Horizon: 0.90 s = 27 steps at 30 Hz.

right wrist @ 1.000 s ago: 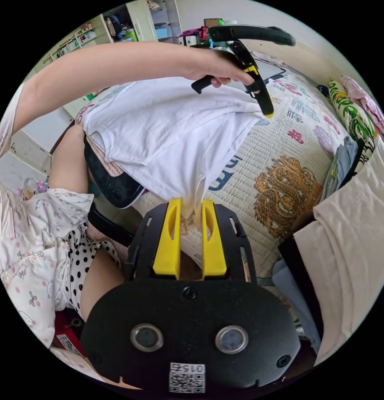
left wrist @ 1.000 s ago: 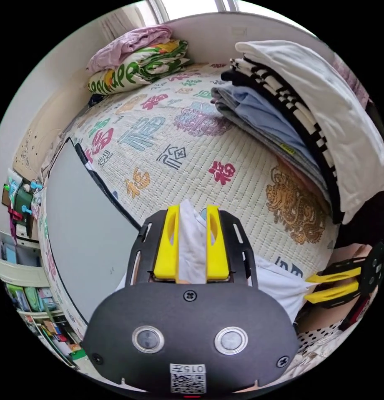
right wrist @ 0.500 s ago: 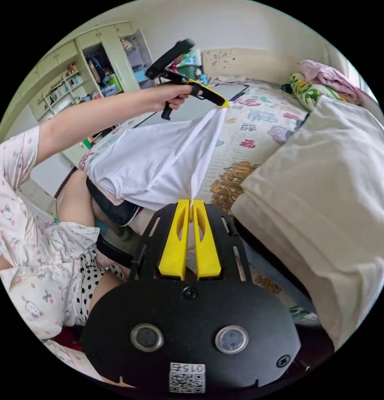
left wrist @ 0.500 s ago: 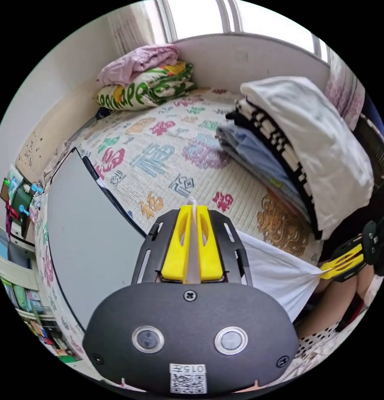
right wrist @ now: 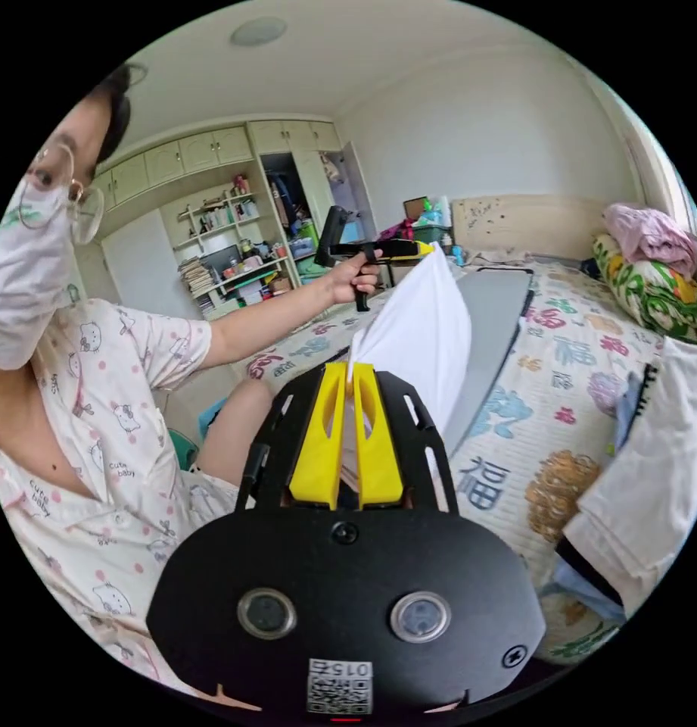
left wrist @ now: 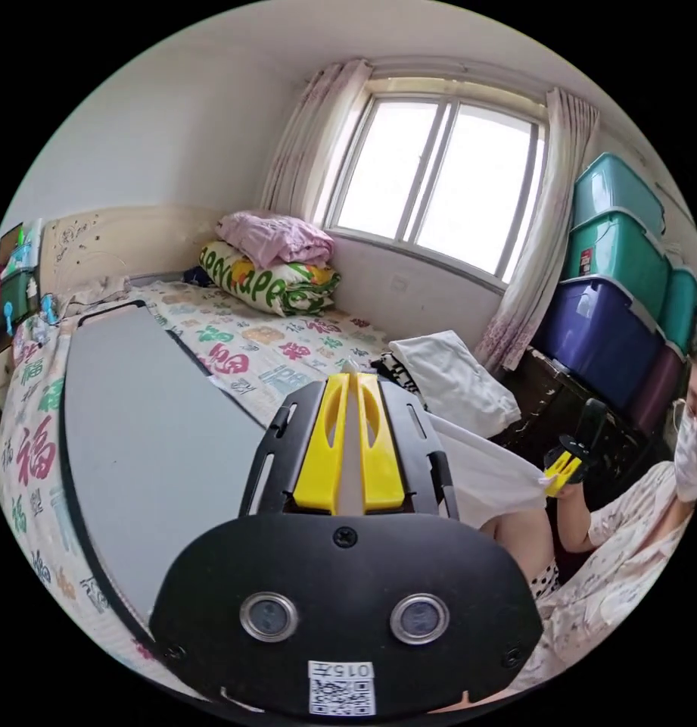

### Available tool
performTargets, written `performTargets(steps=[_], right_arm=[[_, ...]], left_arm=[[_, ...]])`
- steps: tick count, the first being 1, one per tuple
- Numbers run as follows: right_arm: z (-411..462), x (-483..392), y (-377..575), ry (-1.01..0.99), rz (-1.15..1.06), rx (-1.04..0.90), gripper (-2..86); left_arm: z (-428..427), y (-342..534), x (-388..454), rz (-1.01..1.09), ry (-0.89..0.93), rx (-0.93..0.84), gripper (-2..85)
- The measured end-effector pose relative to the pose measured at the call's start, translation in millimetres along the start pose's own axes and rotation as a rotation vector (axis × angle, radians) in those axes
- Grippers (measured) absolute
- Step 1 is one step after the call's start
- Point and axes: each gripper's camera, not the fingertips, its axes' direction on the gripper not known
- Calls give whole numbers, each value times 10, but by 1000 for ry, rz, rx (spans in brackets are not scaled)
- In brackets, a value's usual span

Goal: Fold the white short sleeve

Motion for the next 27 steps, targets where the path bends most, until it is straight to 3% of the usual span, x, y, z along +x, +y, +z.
performTargets(steps=[5, 11, 16, 19, 27], right_arm=[[2253, -431, -51, -183, 98, -126, 3], [4249, -581, 439, -60, 90, -390, 3], [4650, -145, 721, -91, 114, -455, 4], [4790, 71, 840, -93, 98, -463, 4], [5257, 153, 1267, 45, -51, -498, 0]], left_arm=[[-868, 1533, -940, -121, -111, 38, 10], [-1089, 3599, -2067, -469, -263, -33, 13], [-1318, 4656, -2229, -603, -377, 45, 34], [-1411, 4899, -2258, -663, -288, 118, 75], [-413, 5053, -2038, -562, -262, -117, 75]])
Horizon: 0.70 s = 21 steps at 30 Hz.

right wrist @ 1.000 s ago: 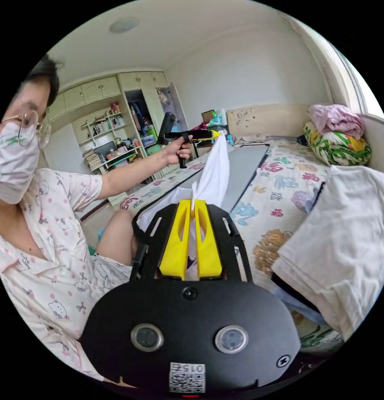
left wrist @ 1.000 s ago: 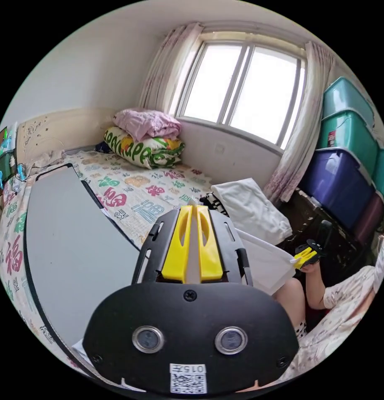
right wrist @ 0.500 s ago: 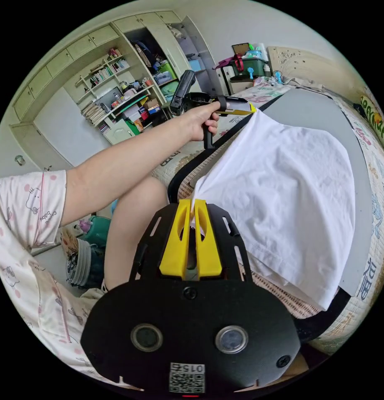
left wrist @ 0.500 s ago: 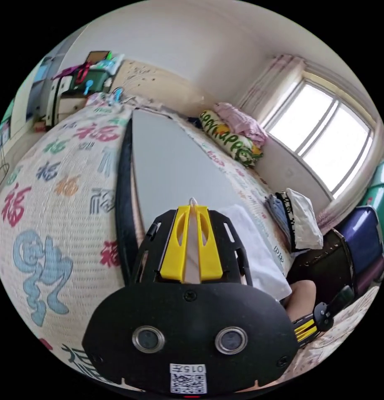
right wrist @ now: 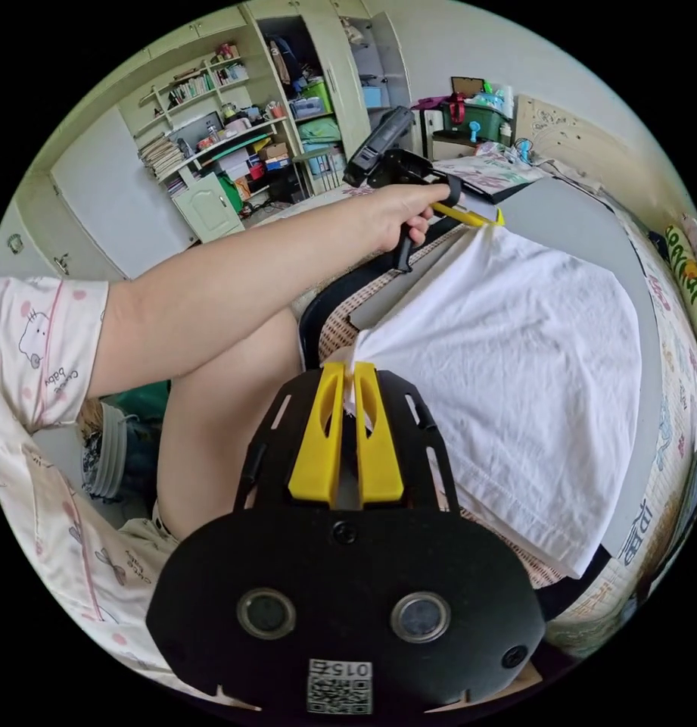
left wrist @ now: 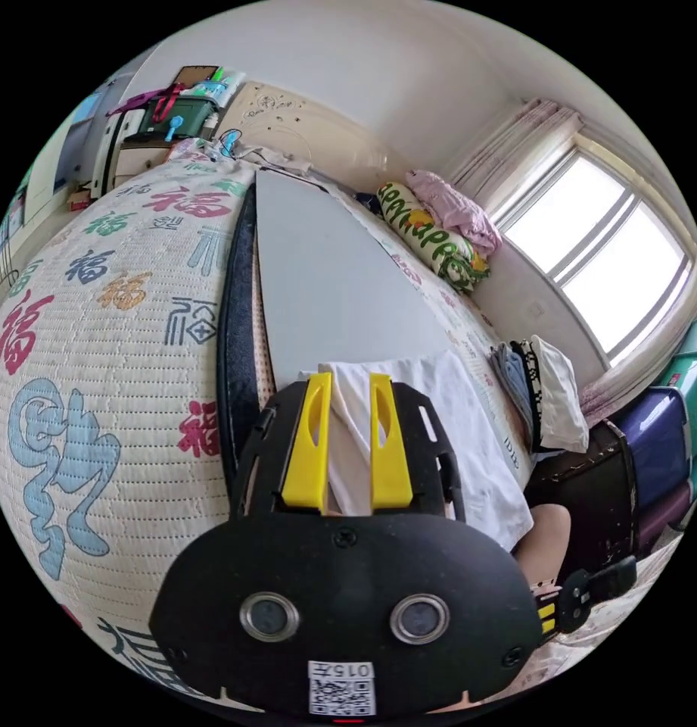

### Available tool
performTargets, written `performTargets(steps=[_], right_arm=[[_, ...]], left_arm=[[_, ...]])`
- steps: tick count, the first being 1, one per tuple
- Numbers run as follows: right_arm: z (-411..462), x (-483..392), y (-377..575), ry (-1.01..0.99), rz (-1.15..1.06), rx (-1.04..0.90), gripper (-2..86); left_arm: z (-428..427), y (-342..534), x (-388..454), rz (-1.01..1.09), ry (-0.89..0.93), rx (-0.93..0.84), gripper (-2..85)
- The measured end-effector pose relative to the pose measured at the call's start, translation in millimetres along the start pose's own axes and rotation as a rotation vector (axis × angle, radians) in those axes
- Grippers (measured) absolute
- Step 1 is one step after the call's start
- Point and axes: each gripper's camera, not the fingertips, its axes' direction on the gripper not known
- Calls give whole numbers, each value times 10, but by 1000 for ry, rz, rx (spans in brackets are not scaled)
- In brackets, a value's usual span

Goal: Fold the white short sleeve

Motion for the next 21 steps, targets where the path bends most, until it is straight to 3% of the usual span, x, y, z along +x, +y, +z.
performTargets(steps=[4, 14, 21], right_arm=[[218, 126, 220, -43, -16, -11, -7], [540, 465, 598, -81, -32, 11, -8], [1169, 466, 835, -23, -16, -80, -5]], left_arm=[[219, 150, 162, 5, -40, -25, 13], [11, 542, 402, 13, -74, 74, -6], [353, 641, 636, 56, -246, -50, -4]])
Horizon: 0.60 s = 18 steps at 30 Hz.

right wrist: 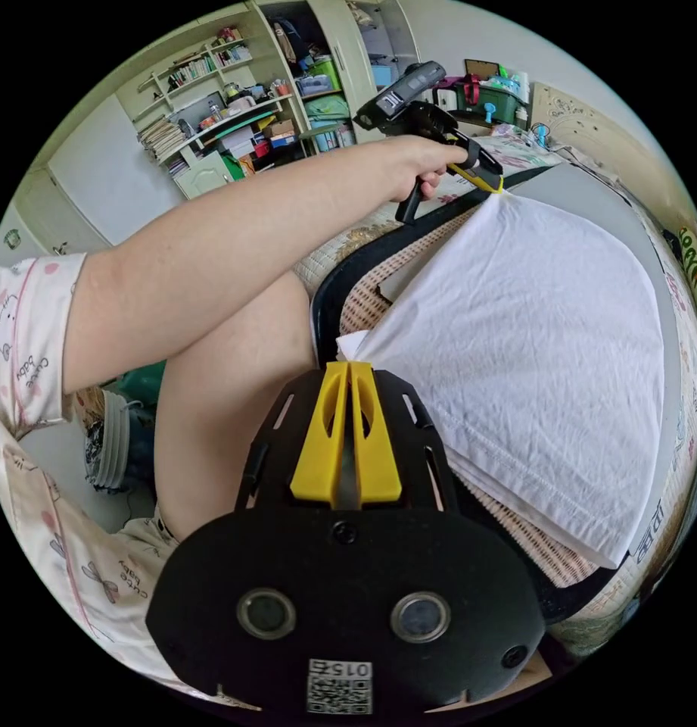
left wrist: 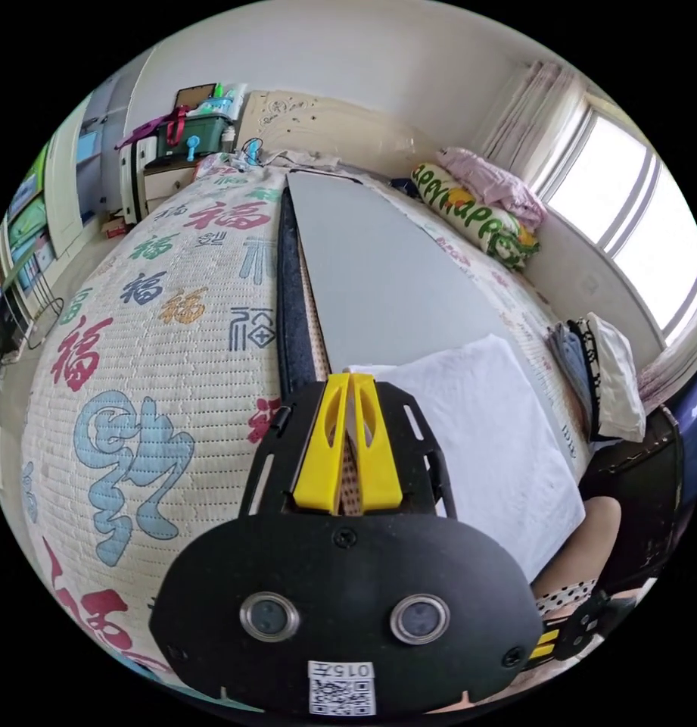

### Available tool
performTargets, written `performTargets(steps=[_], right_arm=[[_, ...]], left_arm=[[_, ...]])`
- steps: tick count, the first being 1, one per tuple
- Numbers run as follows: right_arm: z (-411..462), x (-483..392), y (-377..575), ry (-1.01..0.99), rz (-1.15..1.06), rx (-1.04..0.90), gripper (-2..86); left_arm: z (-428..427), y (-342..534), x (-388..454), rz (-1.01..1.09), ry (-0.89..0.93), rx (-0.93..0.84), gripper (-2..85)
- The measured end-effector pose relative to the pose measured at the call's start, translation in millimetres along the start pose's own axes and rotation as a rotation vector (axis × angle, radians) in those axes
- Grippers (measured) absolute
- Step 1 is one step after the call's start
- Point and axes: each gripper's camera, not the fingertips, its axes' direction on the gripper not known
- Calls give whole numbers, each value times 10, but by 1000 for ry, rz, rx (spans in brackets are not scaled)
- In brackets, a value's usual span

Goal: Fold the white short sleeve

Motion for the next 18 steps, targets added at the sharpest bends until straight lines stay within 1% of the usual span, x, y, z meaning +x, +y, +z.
performTargets(steps=[7, 11, 13, 18], right_arm=[[168, -35, 361, -34, 6, -26, -7], [344, -177, 686, -170, -13, -100, -10], [300, -268, 859, -174, -16, -72, -10], [-32, -434, 1219, -113, -24, 20, -10]], left_arm=[[149, 100, 368, 68, -51, -45, -2], [156, 183, 406, 44, -19, -39, -3], [130, 247, 424, 25, 7, -31, -4], [-42, 402, 519, 22, 43, 13, -5]])
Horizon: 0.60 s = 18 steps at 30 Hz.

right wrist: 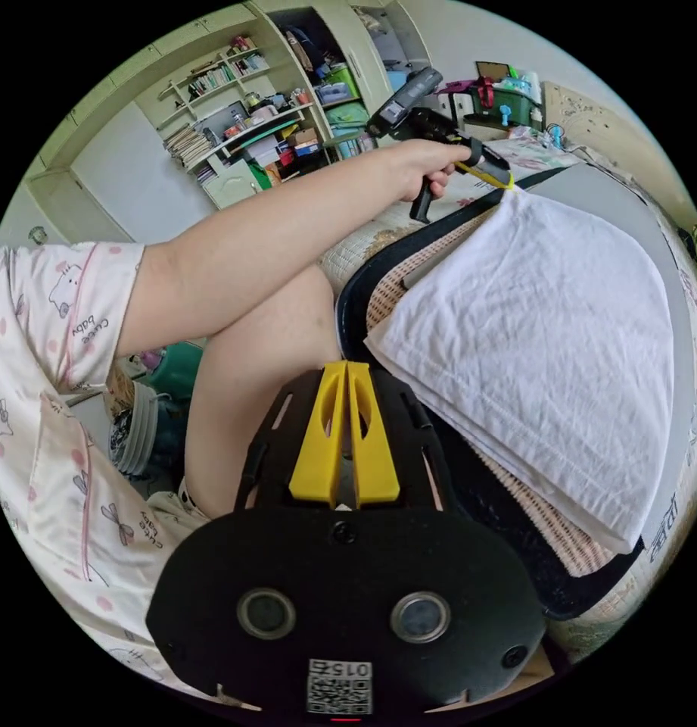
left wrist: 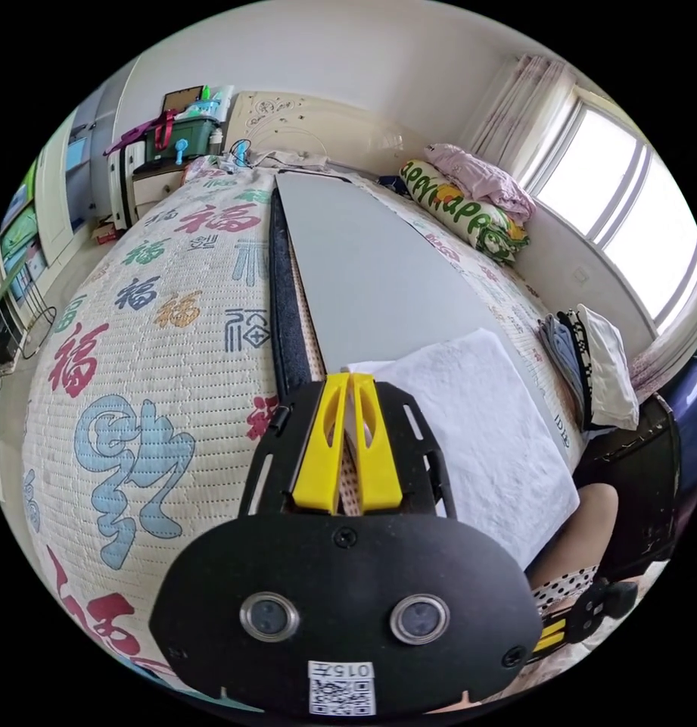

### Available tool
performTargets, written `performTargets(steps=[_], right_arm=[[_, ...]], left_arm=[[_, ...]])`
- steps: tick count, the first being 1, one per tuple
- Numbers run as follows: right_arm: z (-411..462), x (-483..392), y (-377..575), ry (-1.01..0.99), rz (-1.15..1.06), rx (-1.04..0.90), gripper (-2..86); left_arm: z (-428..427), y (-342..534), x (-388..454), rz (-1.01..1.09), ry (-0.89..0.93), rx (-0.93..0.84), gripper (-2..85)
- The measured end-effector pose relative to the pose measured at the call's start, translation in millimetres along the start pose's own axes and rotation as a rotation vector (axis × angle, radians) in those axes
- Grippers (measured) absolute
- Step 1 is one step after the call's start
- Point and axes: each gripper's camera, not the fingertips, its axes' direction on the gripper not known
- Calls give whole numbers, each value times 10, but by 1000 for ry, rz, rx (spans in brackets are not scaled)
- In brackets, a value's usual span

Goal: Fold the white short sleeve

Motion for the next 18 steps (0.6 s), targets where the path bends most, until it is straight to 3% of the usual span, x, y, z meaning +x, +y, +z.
performTargets(steps=[3, 6, 8, 11, 14, 18], right_arm=[[-565, -4, 108, 51, 83, 133, -9], [-1668, -98, 335, 26, 164, 489, -7], [-2614, -327, 673, -17, 187, 838, -6], [-3505, -898, 1079, -7, 146, 1153, -6], [-3988, -1694, 1487, 26, 54, 1378, -6], [-4199, -2430, 1872, 34, -22, 1529, -6]], left_arm=[[-124, 127, 23, -8, 21, 33, -6], [-290, 290, 7, -23, 44, 84, -7], [-387, 398, -13, -36, 63, 117, -7], [-535, 575, -27, -48, 98, 181, -7], [-648, 717, 28, -40, 104, 234, -7], [-708, 825, 146, -20, 107, 263, -7]])
